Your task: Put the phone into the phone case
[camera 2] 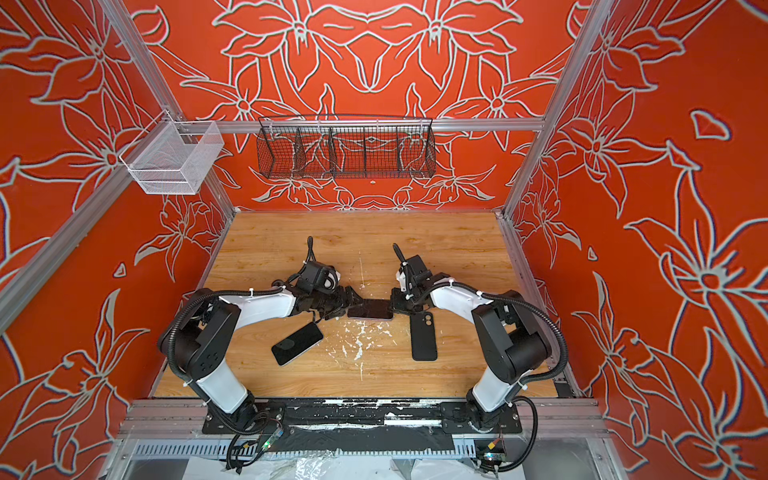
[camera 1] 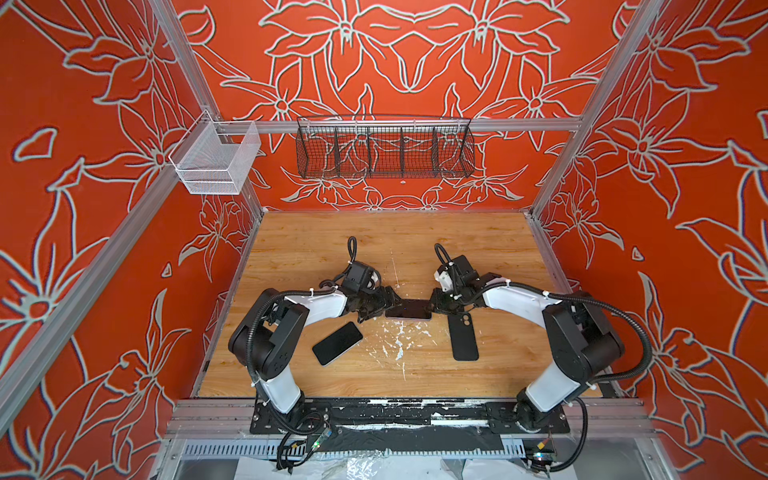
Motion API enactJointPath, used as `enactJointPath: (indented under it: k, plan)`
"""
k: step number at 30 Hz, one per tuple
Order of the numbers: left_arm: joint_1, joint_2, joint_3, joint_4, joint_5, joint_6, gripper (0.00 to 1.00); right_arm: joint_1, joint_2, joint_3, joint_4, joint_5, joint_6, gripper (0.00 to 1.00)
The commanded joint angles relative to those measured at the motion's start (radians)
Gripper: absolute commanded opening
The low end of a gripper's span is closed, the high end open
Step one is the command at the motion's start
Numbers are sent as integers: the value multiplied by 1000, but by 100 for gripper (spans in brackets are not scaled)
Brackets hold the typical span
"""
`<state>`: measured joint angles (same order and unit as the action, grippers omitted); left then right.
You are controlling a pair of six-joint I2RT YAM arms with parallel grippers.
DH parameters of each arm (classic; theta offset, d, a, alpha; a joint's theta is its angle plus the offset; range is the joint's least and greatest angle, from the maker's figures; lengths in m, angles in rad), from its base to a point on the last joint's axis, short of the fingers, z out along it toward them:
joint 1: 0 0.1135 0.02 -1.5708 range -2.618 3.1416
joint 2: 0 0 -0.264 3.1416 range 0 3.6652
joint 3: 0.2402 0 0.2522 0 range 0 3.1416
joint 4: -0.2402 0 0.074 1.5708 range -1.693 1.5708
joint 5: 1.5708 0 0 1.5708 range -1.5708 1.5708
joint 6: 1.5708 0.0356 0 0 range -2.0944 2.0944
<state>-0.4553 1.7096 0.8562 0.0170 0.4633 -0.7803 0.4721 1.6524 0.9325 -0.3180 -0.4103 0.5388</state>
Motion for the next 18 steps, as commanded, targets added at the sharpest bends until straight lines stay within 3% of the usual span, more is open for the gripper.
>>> enactJointPath:
  k: [1,18]
  plan:
    - [2,27,2,30,18,-19,81,11,19,-15,33,-19,19,29]
    - [-5,38,8,30,20,-25,81,27,86,0,98,-76,20,29]
